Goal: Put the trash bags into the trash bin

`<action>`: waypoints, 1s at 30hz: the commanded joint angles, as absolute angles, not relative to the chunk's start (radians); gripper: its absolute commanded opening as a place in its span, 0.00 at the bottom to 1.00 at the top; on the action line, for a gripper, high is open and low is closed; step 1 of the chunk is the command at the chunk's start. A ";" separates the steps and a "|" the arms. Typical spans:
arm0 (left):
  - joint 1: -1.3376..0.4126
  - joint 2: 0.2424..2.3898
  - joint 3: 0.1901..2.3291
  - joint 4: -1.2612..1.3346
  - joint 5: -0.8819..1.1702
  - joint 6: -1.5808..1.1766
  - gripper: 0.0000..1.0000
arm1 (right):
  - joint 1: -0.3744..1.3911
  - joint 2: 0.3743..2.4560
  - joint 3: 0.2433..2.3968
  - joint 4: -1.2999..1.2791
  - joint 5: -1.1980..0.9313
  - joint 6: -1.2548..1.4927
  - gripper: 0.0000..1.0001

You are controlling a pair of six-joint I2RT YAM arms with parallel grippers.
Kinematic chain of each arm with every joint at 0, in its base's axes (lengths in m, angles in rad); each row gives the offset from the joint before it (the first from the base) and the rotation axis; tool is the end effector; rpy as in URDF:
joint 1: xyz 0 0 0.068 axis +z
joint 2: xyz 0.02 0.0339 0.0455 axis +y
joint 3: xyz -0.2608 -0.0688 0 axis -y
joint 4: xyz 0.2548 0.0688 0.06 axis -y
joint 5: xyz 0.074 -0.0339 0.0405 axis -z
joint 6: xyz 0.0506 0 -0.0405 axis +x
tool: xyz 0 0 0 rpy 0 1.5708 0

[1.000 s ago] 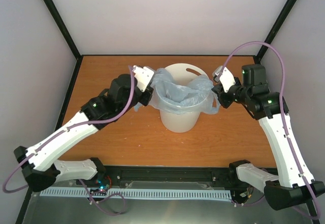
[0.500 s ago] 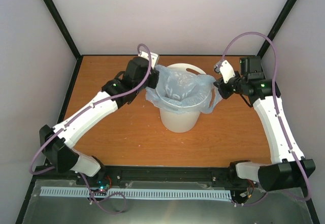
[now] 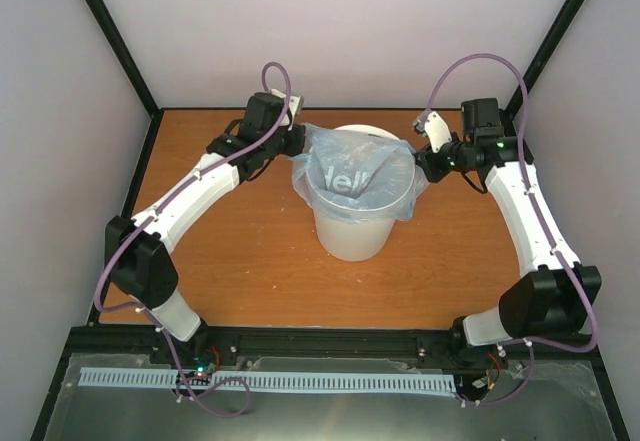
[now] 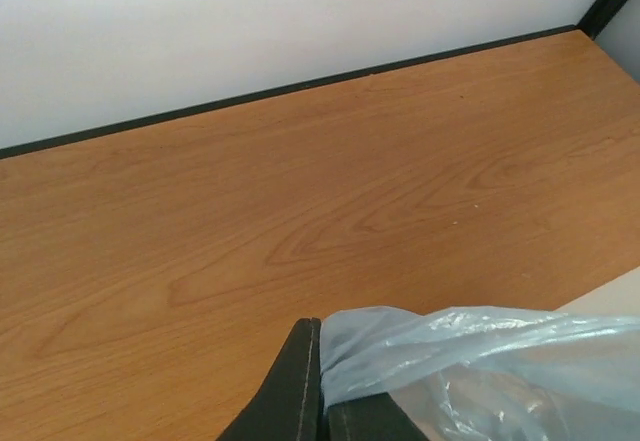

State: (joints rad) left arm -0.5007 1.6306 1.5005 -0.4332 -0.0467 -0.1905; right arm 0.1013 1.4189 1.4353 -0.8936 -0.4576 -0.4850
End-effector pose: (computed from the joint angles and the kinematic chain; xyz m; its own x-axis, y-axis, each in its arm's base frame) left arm 0.3532 -0.1906 0.3338 -0.5442 0.0822 -0.8349 0.3481 0.9276 -0.1356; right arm 0.3068 0.0537 0.3437 -0.5035 -0.4716 -0.7240 -0.6855 0.7281 0.0025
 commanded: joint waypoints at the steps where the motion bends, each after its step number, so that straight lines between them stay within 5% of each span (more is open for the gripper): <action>1: -0.480 1.617 1.501 -0.382 0.030 -0.207 0.01 | 0.089 1.461 1.451 -0.868 -0.495 -0.478 0.03; 30: -0.465 1.426 0.936 -0.086 0.187 -0.389 0.01 | 0.020 1.554 1.291 -0.919 -0.663 -0.496 0.03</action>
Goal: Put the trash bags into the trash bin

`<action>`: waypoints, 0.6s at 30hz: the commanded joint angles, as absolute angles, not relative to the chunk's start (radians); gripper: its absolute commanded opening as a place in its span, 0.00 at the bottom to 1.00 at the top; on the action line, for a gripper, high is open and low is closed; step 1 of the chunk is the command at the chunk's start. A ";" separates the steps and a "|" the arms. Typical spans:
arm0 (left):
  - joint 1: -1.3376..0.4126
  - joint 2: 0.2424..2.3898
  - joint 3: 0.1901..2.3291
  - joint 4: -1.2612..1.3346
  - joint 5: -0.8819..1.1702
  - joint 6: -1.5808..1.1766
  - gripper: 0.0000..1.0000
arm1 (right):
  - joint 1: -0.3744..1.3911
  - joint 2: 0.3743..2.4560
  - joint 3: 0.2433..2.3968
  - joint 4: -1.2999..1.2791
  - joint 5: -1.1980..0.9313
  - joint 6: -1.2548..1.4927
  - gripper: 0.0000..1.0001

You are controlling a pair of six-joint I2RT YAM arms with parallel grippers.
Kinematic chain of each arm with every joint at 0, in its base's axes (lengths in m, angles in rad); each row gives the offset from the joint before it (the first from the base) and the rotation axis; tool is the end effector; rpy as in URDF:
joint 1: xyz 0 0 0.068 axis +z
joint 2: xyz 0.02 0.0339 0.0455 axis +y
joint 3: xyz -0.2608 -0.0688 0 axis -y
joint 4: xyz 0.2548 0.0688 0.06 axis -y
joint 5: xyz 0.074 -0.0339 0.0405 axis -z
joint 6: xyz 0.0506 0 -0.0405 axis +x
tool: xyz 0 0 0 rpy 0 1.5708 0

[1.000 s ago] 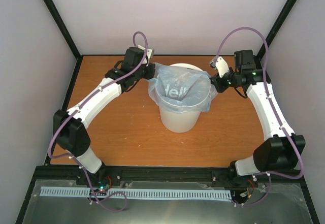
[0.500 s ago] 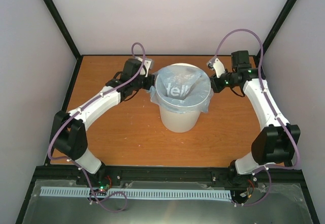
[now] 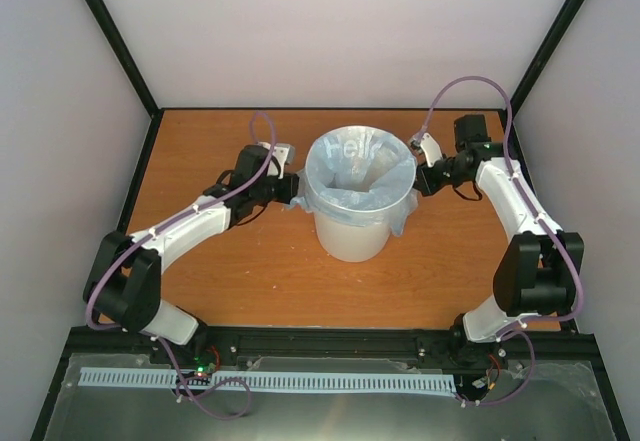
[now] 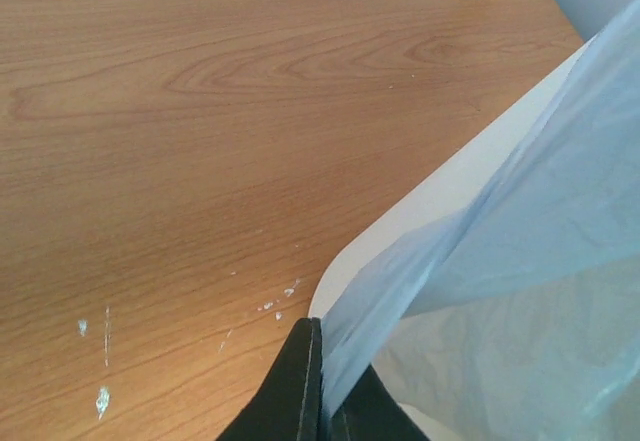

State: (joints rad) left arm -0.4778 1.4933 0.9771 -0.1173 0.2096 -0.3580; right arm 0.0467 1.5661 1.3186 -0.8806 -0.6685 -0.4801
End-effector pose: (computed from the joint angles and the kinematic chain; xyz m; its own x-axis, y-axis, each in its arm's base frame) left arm 0.3065 -0.1705 0.2268 -0.7021 -0.0224 -0.7117 0.3765 0.8367 -0.3978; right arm 0.3274 0.0467 0.2673 -0.6612 -0.3937 -0.6386 -0.6846 0.6648 0.2989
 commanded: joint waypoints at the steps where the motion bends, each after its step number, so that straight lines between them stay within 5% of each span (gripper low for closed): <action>1: -0.465 1.403 0.921 -0.088 0.176 -0.391 0.02 | 0.011 1.537 1.283 -0.919 -0.663 -0.498 0.03; 7: -0.465 1.215 0.871 -0.143 0.117 -0.387 0.12 | -0.041 1.428 1.249 -0.949 -0.659 -0.507 0.17; 12: -0.465 1.056 0.838 -0.212 0.025 -0.409 0.61 | -0.044 1.324 1.216 -0.966 -0.640 -0.497 0.42; 18: -0.465 0.926 0.785 -0.247 0.119 -0.457 0.74 | -0.046 1.199 1.158 -0.979 -0.599 -0.484 0.58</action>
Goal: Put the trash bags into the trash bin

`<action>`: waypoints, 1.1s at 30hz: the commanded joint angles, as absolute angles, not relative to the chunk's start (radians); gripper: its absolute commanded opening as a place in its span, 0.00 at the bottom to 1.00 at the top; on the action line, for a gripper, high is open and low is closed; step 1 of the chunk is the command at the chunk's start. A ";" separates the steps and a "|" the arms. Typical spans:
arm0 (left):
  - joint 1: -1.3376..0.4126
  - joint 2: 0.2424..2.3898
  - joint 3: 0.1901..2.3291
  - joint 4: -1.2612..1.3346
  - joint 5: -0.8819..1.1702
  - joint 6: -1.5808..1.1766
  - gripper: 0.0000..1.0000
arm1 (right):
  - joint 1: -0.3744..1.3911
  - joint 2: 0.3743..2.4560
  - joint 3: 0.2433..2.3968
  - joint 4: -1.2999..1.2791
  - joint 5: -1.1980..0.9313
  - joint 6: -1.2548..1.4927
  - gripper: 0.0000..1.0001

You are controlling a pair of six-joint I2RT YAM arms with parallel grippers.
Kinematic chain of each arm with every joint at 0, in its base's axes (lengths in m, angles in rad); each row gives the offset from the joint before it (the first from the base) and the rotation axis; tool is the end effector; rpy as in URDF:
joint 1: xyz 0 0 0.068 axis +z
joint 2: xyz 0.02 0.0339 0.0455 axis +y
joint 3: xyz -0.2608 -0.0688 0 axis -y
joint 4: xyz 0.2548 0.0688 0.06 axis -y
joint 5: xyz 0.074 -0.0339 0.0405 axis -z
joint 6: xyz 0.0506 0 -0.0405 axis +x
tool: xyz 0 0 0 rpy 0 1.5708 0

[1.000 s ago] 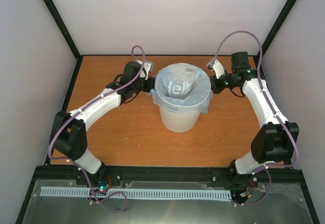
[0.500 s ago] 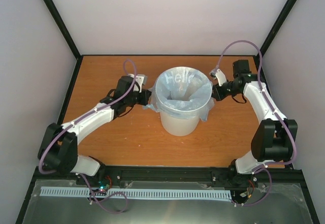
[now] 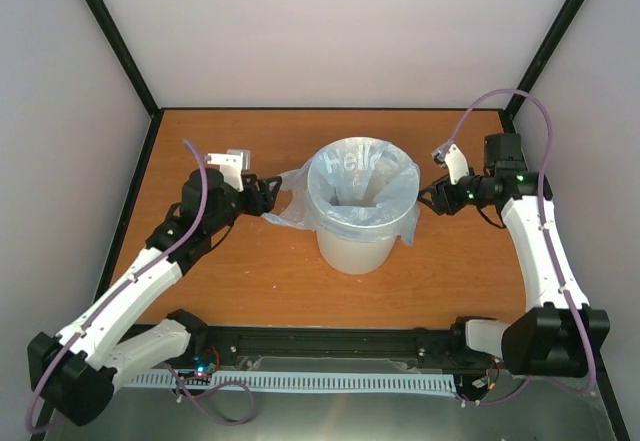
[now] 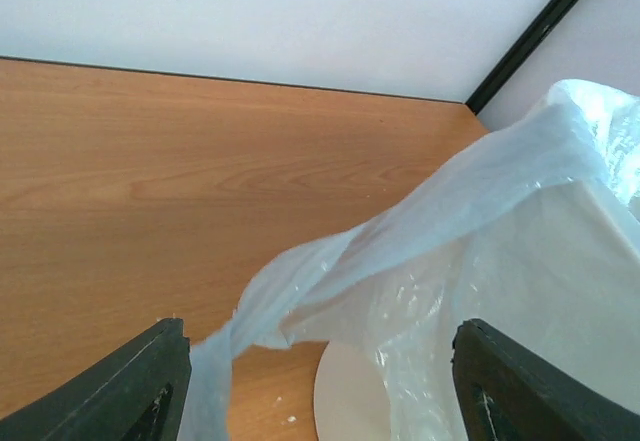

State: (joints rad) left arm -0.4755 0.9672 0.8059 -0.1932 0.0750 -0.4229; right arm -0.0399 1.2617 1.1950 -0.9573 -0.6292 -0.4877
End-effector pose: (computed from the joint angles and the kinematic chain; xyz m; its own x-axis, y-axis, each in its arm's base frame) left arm 0.2204 -0.1177 0.3033 -0.4944 -0.2057 -0.8445 0.3466 0.8443 -0.4086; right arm 0.2596 0.0194 0.3067 -0.6258 -0.3542 -0.6949 -0.6416 0.7404 0.2004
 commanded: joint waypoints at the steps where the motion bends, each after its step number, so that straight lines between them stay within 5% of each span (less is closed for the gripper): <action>1: -0.465 0.923 0.783 -0.259 0.141 -0.456 0.74 | -0.046 1.182 1.149 -0.982 -0.597 -0.486 0.61; 10: -0.464 0.933 0.699 -0.226 0.198 -0.496 0.75 | -0.046 1.200 1.071 -1.002 -0.596 -0.588 0.77; 22: -0.465 1.112 0.661 -0.031 0.233 -0.523 0.62 | -0.046 1.392 1.092 -0.980 -0.738 -0.635 0.74; 27: -0.465 1.218 0.655 0.053 0.290 -0.537 0.48 | -0.046 1.481 1.118 -0.990 -0.805 -0.646 0.52; 33: -0.465 1.329 0.648 0.134 0.342 -0.547 0.09 | -0.045 1.562 1.163 -1.019 -0.881 -0.675 0.12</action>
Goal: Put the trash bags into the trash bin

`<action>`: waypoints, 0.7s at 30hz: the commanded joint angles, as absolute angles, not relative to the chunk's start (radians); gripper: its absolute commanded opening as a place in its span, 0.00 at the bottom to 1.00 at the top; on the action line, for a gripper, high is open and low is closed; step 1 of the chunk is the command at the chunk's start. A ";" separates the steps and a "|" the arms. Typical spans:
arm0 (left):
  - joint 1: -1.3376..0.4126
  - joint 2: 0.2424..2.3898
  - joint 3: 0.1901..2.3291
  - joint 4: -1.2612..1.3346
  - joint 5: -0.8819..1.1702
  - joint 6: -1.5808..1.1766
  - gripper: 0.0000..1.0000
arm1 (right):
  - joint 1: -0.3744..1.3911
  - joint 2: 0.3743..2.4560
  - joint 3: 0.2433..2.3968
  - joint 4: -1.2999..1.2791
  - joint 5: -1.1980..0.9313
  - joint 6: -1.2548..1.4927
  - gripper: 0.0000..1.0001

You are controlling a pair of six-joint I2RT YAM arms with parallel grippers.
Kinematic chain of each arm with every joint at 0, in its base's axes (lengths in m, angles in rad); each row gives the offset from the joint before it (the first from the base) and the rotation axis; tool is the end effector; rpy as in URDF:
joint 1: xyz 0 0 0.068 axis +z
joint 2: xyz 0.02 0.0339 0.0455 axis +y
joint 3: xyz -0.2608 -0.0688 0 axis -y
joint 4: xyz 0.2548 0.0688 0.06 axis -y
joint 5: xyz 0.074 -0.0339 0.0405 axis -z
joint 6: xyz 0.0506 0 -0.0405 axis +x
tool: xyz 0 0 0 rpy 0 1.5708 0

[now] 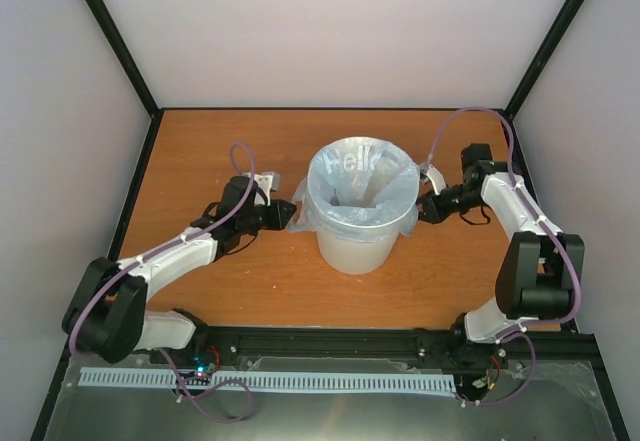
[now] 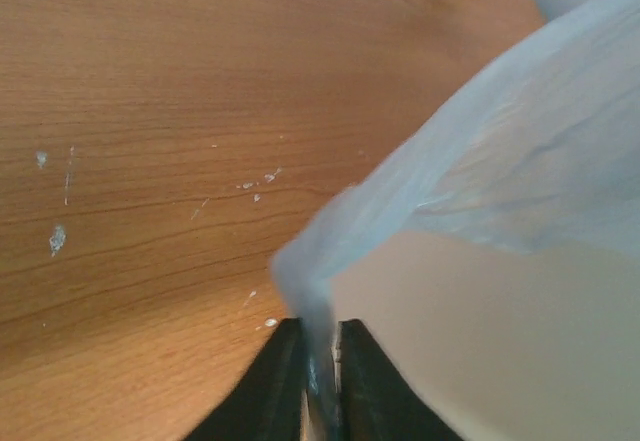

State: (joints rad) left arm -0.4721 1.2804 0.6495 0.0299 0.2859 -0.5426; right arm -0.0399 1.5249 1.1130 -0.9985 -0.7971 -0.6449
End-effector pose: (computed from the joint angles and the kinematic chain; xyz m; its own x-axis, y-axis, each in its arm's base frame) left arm 0.2496 -0.1435 0.1922 -0.7635 -0.1664 -0.6240 0.2910 0.7739 -0.5625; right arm 0.2842 0.0249 0.2190 -0.7364 -0.3910 -0.5521 -0.6619 0.5853 0.4683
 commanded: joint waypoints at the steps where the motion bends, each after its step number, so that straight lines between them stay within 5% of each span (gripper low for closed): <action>1: -0.466 1.338 0.643 0.146 0.345 -0.550 0.03 | -0.044 1.575 1.169 -1.023 -0.886 -0.679 0.08; 21: -0.483 1.537 0.493 0.312 0.377 -0.597 0.01 | -0.044 1.721 1.060 -0.822 -0.605 -0.597 0.03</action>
